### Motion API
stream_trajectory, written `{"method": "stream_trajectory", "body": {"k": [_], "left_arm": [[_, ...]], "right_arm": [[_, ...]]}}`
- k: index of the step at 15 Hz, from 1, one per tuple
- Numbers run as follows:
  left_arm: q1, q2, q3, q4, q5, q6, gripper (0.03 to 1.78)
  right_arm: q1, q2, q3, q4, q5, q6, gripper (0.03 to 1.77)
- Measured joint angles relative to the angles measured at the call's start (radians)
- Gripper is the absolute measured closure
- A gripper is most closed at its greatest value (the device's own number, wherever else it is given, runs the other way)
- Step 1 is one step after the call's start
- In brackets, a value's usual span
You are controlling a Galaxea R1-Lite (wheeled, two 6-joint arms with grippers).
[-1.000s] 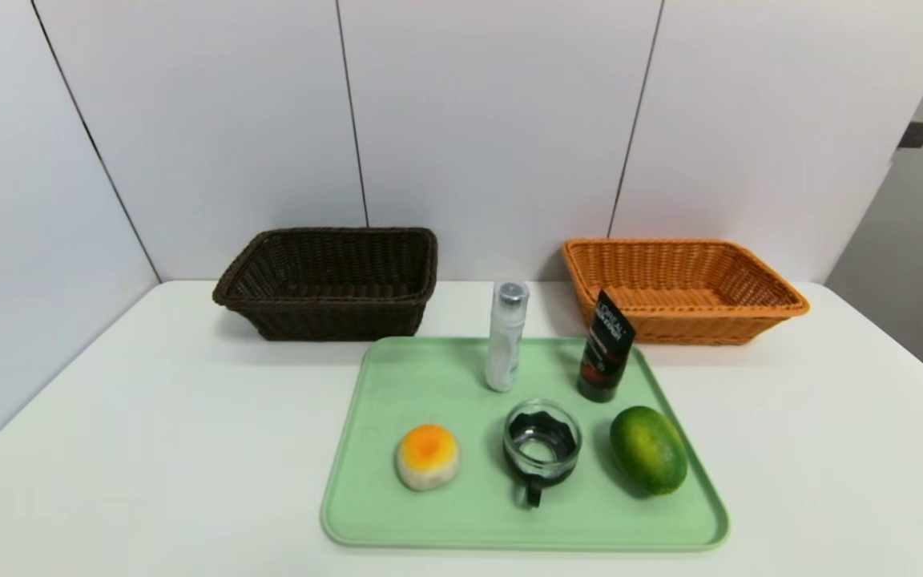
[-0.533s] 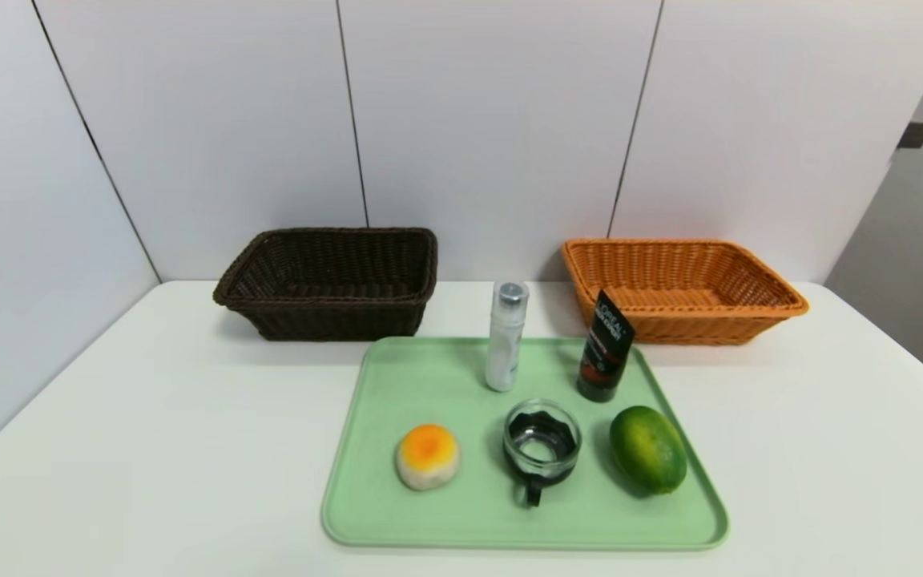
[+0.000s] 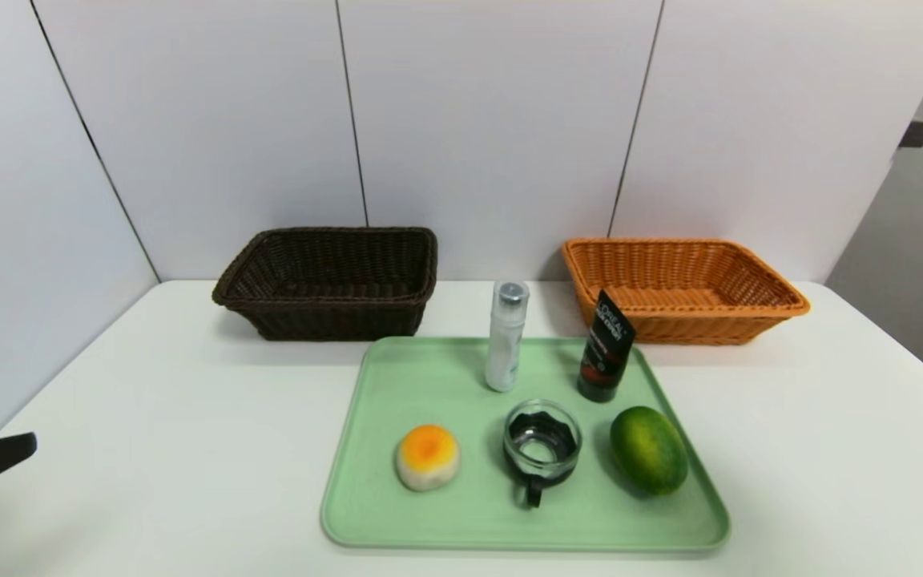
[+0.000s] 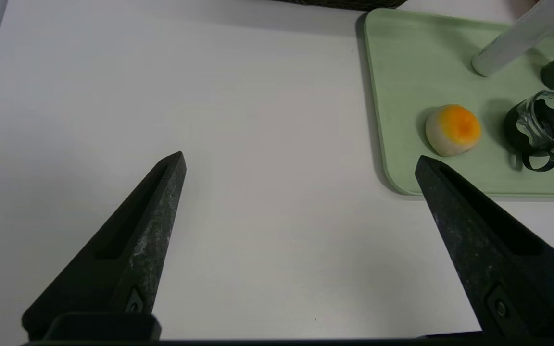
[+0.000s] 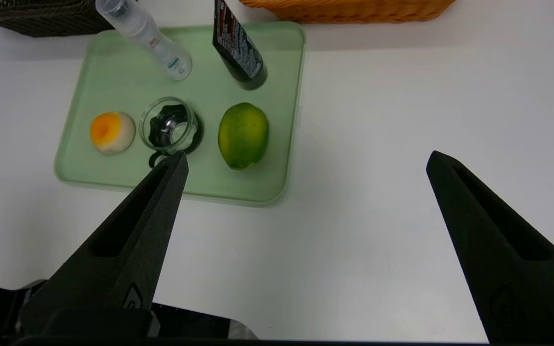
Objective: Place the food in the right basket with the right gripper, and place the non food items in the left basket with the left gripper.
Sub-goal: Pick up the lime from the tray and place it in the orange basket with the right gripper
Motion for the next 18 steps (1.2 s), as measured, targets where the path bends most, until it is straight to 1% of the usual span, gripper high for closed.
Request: {"method": "stream_trajectory", "body": {"k": [2,3,4,5,6,7,8,9,11,13,14,16,18], "left_arm": [[-0.005,0.119,-0.099,0.074,0.001,0.007,0.12],[-0.016,0.169,-0.128,0.09,0.005,0.017,0.12],[-0.034,0.211,-0.142,0.071,0.008,0.021,0.12],[-0.054,0.252,-0.147,0.018,0.01,0.024,0.12],[-0.066,0.281,-0.149,-0.028,0.01,0.025,0.12],[-0.077,0.31,-0.151,-0.073,0.011,0.028,0.12],[-0.091,0.333,-0.154,-0.09,0.011,0.029,0.12],[-0.117,0.352,-0.157,-0.086,0.011,0.027,0.12],[-0.18,0.375,-0.163,-0.031,0.026,0.009,0.12],[-0.23,0.391,-0.195,0.047,0.036,-0.06,0.12],[-0.244,0.398,-0.209,0.06,0.042,-0.079,0.12],[-0.255,0.407,-0.221,0.059,0.058,-0.083,0.12],[-0.26,0.411,-0.221,0.058,0.059,-0.084,0.12]], "right_arm": [[0.047,0.176,-0.164,0.116,0.003,0.052,0.09],[0.083,0.261,-0.239,0.179,0.003,0.092,0.09],[0.125,0.334,-0.298,0.239,0.003,0.136,0.09],[0.17,0.4,-0.344,0.296,-0.001,0.18,0.09],[0.216,0.457,-0.374,0.342,-0.016,0.223,0.09],[0.267,0.508,-0.391,0.37,-0.05,0.264,0.09],[0.314,0.545,-0.4,0.377,-0.087,0.302,0.09],[0.363,0.578,-0.402,0.38,-0.127,0.345,0.09],[0.435,0.626,-0.374,0.38,-0.185,0.415,0.09],[0.483,0.67,-0.326,0.375,-0.234,0.475,0.09],[0.5,0.692,-0.311,0.374,-0.25,0.512,0.09],[0.522,0.738,-0.302,0.37,-0.263,0.579,0.09],[0.529,0.776,-0.302,0.346,-0.286,0.59,0.09]]}}
